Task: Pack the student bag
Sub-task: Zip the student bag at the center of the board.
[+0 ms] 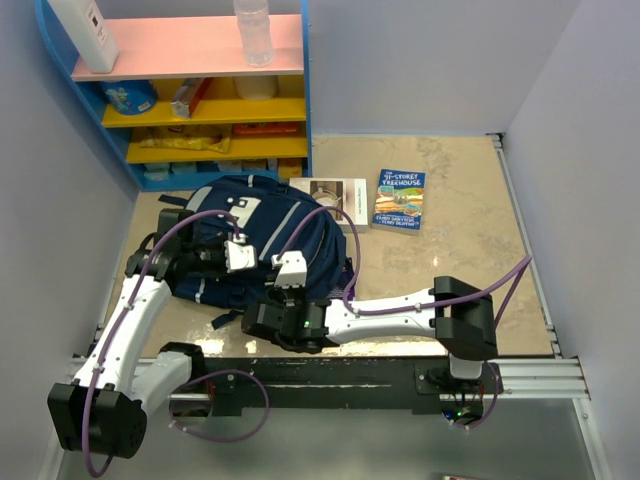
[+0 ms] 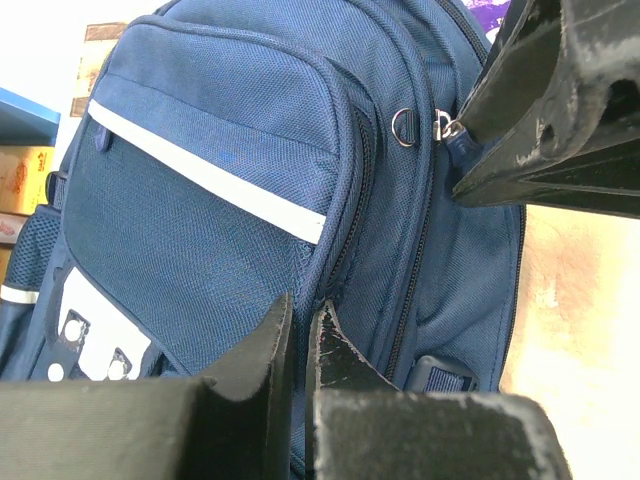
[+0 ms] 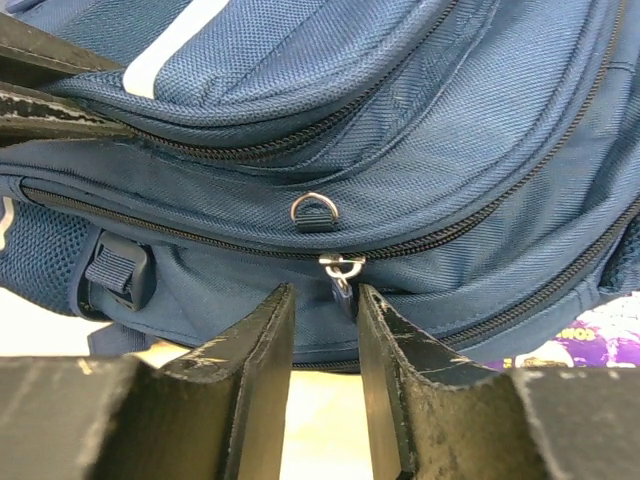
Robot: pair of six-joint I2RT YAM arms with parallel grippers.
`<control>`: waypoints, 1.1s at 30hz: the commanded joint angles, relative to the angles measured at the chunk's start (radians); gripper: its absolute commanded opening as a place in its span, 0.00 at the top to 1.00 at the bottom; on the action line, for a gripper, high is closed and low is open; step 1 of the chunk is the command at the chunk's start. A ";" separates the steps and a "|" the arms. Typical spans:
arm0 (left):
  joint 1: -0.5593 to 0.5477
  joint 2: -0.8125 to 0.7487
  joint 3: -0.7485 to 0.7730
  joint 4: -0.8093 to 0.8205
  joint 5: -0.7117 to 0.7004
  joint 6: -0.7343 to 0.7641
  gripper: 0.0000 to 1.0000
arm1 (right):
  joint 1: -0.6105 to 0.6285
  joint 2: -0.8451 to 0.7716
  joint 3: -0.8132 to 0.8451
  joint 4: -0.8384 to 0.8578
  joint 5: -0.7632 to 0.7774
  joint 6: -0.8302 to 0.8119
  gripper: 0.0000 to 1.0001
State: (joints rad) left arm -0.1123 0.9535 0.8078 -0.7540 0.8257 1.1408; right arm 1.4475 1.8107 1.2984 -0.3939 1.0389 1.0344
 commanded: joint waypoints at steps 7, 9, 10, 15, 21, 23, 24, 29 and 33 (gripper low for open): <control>0.005 -0.025 0.051 0.016 0.066 0.010 1.00 | 0.001 -0.005 0.027 0.018 0.082 0.041 0.88; 0.005 -0.022 0.045 0.013 0.053 0.019 1.00 | 0.001 -0.039 0.003 0.013 0.081 0.041 0.94; 0.003 -0.022 0.041 0.010 0.050 0.020 1.00 | 0.001 -0.054 -0.008 0.015 0.070 0.036 1.00; 0.003 -0.015 0.018 -0.051 0.023 0.097 1.00 | 0.001 -0.172 -0.094 0.041 -0.002 -0.023 1.00; 0.005 -0.022 -0.015 -0.125 0.004 0.172 1.00 | 0.001 -0.270 -0.174 0.008 -0.040 -0.027 1.00; 0.005 -0.028 -0.018 -0.140 0.004 0.177 1.00 | 0.002 -0.280 -0.186 -0.008 -0.034 -0.019 1.00; 0.005 -0.038 -0.021 -0.145 0.004 0.181 1.00 | -0.001 -0.284 -0.188 -0.017 -0.027 -0.019 1.00; 0.005 -0.056 -0.033 -0.172 0.000 0.204 1.00 | -0.033 -0.318 -0.192 -0.055 -0.019 -0.031 1.00; 0.005 -0.068 -0.048 -0.185 -0.011 0.215 1.00 | -0.084 -0.392 -0.240 -0.040 -0.053 -0.080 1.00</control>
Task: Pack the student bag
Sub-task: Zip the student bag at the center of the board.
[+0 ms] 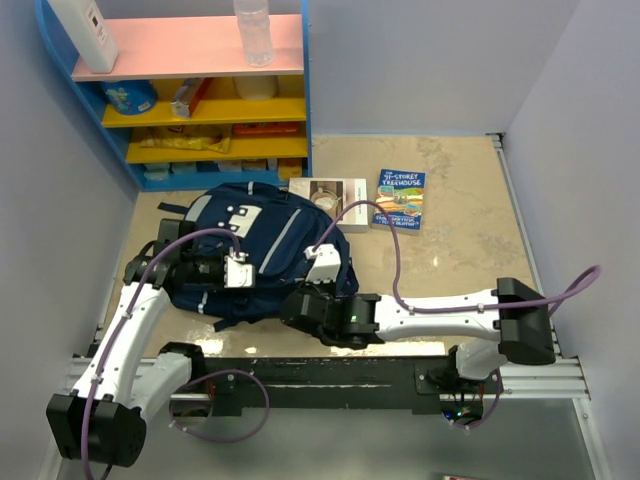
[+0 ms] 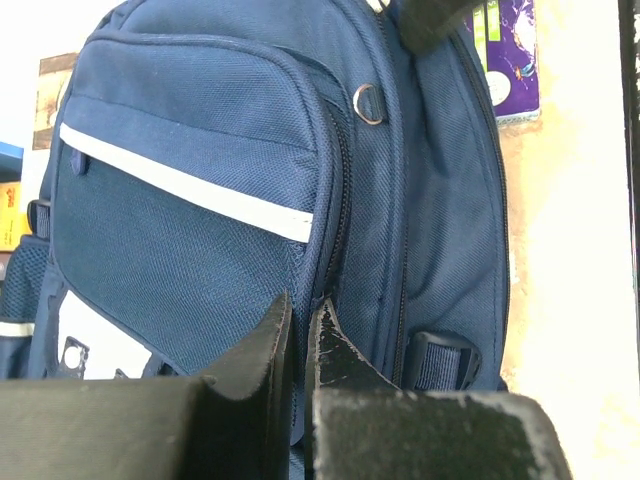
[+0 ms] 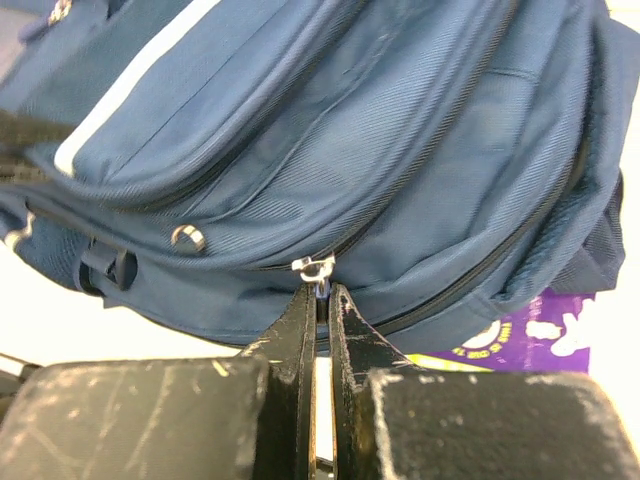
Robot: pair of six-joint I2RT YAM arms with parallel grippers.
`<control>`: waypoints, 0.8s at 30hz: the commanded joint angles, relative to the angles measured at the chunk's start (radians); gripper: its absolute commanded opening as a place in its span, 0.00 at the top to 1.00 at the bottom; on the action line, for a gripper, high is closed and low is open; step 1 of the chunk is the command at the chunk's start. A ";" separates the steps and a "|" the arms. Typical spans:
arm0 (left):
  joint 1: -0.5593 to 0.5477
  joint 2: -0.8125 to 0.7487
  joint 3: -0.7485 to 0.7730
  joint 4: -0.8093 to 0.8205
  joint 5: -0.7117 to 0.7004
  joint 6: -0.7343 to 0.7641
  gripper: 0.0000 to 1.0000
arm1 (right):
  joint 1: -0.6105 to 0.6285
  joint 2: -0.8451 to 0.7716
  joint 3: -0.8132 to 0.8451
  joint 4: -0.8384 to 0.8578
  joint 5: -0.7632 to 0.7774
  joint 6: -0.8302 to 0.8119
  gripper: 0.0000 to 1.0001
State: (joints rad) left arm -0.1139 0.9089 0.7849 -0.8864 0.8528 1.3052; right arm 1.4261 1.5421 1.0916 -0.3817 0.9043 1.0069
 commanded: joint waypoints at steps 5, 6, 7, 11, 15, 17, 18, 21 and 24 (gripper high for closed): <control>0.006 -0.036 -0.039 -0.059 -0.043 0.066 1.00 | -0.160 -0.218 -0.099 -0.014 -0.023 -0.132 1.00; 0.006 -0.036 -0.038 -0.063 -0.043 0.068 1.00 | -0.176 -0.221 -0.104 -0.005 -0.044 -0.149 1.00; 0.006 -0.035 -0.038 -0.065 -0.043 0.078 1.00 | -0.191 -0.221 -0.107 0.004 -0.074 -0.169 1.00; 0.006 -0.036 -0.038 -0.095 -0.041 0.112 1.00 | -0.234 -0.192 -0.091 0.026 -0.149 -0.247 1.00; 0.006 -0.036 -0.042 -0.117 -0.066 0.144 1.00 | -0.251 -0.160 -0.068 0.052 -0.229 -0.310 1.00; 0.008 -0.036 -0.044 -0.115 -0.093 0.141 0.91 | -0.251 -0.169 -0.071 0.088 -0.272 -0.346 1.00; 0.008 -0.036 -0.036 -0.112 -0.098 0.131 0.76 | -0.251 -0.172 -0.071 0.096 -0.294 -0.352 1.00; 0.006 -0.062 0.009 -0.089 -0.072 0.060 0.56 | -0.251 -0.181 -0.076 0.118 -0.387 -0.350 1.00; 0.008 -0.099 0.089 -0.072 0.030 -0.026 0.40 | -0.250 -0.191 -0.101 0.161 -0.476 -0.347 1.00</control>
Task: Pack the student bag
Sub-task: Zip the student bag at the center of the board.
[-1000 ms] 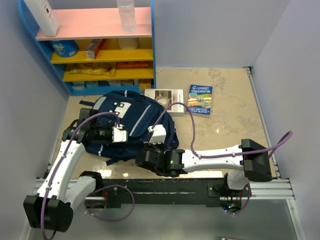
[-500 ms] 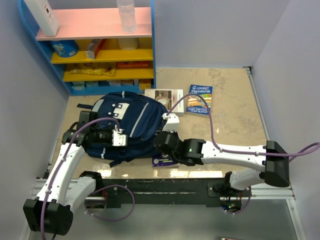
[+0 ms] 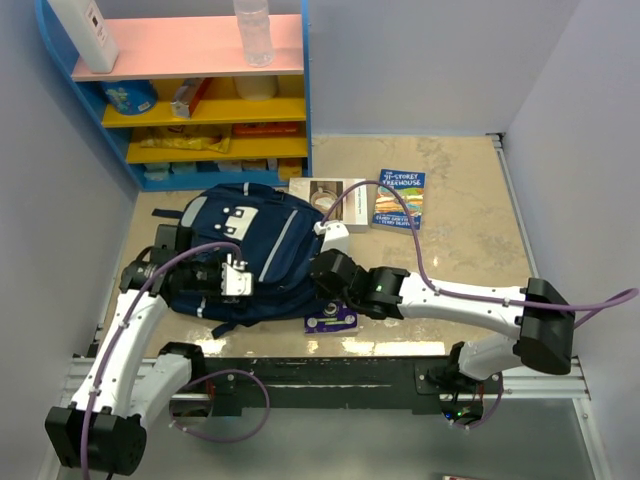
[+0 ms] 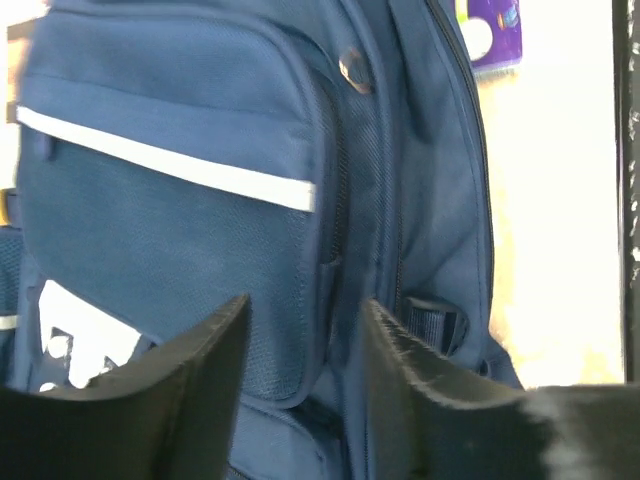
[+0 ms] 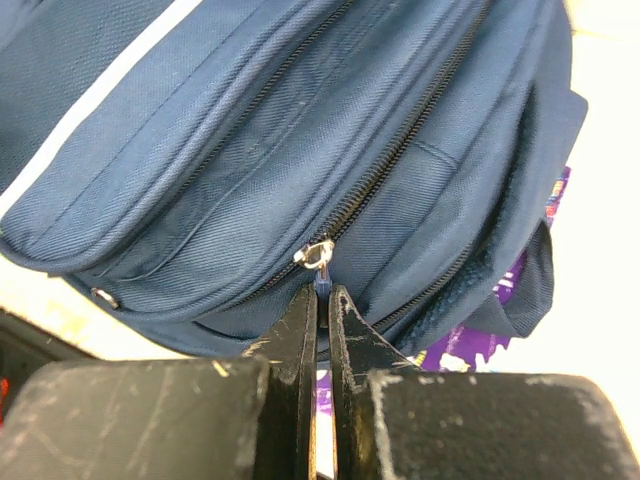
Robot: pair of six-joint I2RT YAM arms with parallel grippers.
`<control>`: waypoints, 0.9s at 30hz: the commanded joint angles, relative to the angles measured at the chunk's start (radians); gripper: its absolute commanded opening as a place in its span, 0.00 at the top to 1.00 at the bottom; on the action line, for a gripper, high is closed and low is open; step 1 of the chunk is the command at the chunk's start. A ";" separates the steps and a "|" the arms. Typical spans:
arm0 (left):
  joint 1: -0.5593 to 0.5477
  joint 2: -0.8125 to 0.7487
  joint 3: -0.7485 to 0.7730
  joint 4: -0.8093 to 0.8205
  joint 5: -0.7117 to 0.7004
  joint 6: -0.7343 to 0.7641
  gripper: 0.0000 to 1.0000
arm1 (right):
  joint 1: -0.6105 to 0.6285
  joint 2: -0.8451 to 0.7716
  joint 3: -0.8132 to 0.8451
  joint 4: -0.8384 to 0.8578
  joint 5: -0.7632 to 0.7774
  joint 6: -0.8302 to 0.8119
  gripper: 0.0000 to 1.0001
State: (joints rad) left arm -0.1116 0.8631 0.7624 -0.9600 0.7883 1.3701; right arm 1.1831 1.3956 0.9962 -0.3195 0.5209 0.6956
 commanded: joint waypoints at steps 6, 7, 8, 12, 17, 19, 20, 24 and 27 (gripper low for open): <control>0.000 -0.078 0.175 -0.051 0.322 -0.164 0.10 | -0.007 -0.081 -0.071 0.236 -0.298 -0.016 1.00; -0.003 -0.078 0.167 -0.065 0.331 -0.131 0.10 | -0.007 -0.087 -0.083 0.253 -0.329 -0.008 1.00; -0.008 -0.076 0.157 -0.092 0.331 -0.111 0.09 | -0.007 -0.093 -0.087 0.272 -0.352 0.014 1.00; -0.025 -0.064 0.097 -0.137 0.305 -0.026 0.10 | -0.004 -0.121 -0.097 0.284 -0.472 0.071 1.00; -0.075 -0.059 0.066 -0.076 0.263 -0.063 0.13 | 0.000 -0.148 -0.111 0.287 -0.568 0.122 1.00; -0.144 -0.047 0.069 -0.040 0.255 -0.167 0.17 | 0.004 -0.144 -0.107 0.292 -0.607 0.124 1.00; -0.173 -0.030 0.074 -0.051 0.247 -0.178 0.19 | 0.010 -0.138 -0.099 0.280 -0.608 0.119 1.00; -0.302 -0.001 0.057 -0.023 0.200 -0.246 0.27 | 0.015 -0.083 -0.051 0.277 -0.627 0.099 1.00; -0.336 -0.013 0.040 -0.014 0.172 -0.267 0.28 | 0.013 -0.043 -0.022 0.275 -0.641 0.085 1.00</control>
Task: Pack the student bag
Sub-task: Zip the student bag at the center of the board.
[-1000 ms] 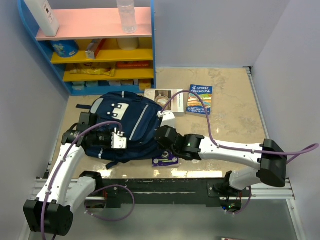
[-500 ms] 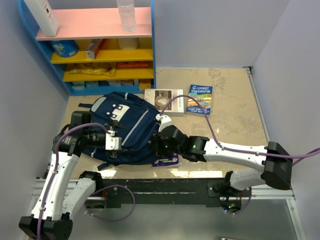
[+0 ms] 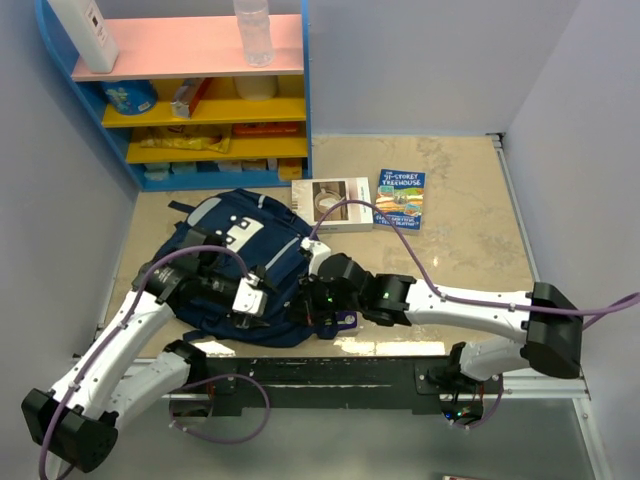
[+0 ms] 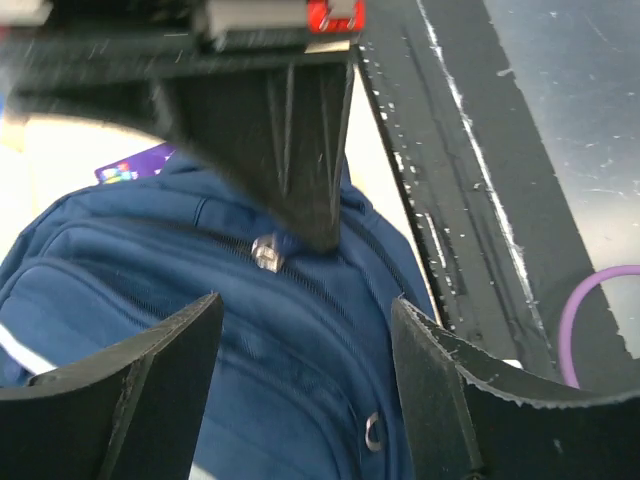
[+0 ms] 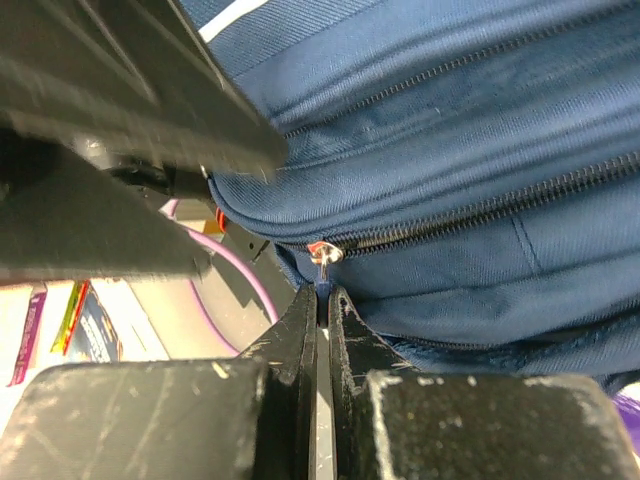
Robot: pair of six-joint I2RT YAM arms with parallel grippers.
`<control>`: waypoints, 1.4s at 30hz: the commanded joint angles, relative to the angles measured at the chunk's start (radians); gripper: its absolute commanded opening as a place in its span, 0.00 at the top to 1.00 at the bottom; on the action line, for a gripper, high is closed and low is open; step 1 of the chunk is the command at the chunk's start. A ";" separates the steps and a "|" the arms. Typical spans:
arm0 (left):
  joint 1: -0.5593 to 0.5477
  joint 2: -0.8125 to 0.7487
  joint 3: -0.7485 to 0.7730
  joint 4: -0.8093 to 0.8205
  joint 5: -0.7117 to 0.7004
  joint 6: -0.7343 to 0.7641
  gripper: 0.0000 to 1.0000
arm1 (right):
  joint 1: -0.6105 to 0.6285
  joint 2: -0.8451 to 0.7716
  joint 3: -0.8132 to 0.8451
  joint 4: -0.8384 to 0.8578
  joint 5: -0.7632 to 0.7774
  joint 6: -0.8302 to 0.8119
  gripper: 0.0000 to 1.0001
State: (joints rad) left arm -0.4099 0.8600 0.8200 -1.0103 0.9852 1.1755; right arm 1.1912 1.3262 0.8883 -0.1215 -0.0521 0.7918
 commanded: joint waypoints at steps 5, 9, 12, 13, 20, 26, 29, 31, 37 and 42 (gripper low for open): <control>-0.043 -0.044 -0.070 0.041 -0.097 -0.102 0.45 | 0.005 0.031 0.086 0.062 -0.066 -0.031 1.00; -0.046 -0.044 -0.081 0.079 -0.135 -0.148 0.71 | 0.005 0.015 0.075 0.059 -0.063 -0.035 1.00; -0.055 -0.032 -0.084 0.113 -0.143 -0.178 0.74 | 0.005 0.014 0.070 0.054 -0.063 -0.042 1.00; -0.073 -0.024 -0.085 0.127 -0.146 -0.186 0.76 | 0.005 0.013 0.070 0.054 -0.064 -0.045 1.00; -0.164 0.023 -0.096 0.193 -0.241 -0.266 0.48 | 0.005 0.022 0.086 0.080 -0.066 -0.048 1.00; -0.181 0.057 -0.099 0.185 -0.307 -0.283 0.48 | 0.005 0.013 0.086 0.077 -0.060 -0.052 1.00; -0.182 0.062 -0.105 0.193 -0.322 -0.283 0.82 | 0.005 -0.007 0.080 0.048 -0.054 -0.062 1.00; -0.182 0.059 -0.113 0.205 -0.338 -0.277 0.97 | 0.007 -0.019 0.072 0.030 -0.045 -0.059 1.00; -0.184 -0.002 -0.127 0.234 -0.388 -0.258 1.00 | 0.005 -0.050 0.057 -0.091 0.027 -0.036 1.00; -0.184 -0.016 -0.120 0.170 -0.414 -0.171 1.00 | -0.036 -0.087 0.038 -0.162 0.098 -0.031 1.00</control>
State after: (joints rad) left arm -0.5945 0.8593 0.7048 -0.8276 0.6643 0.9039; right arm 1.1862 1.3029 0.9161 -0.2283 -0.0120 0.7517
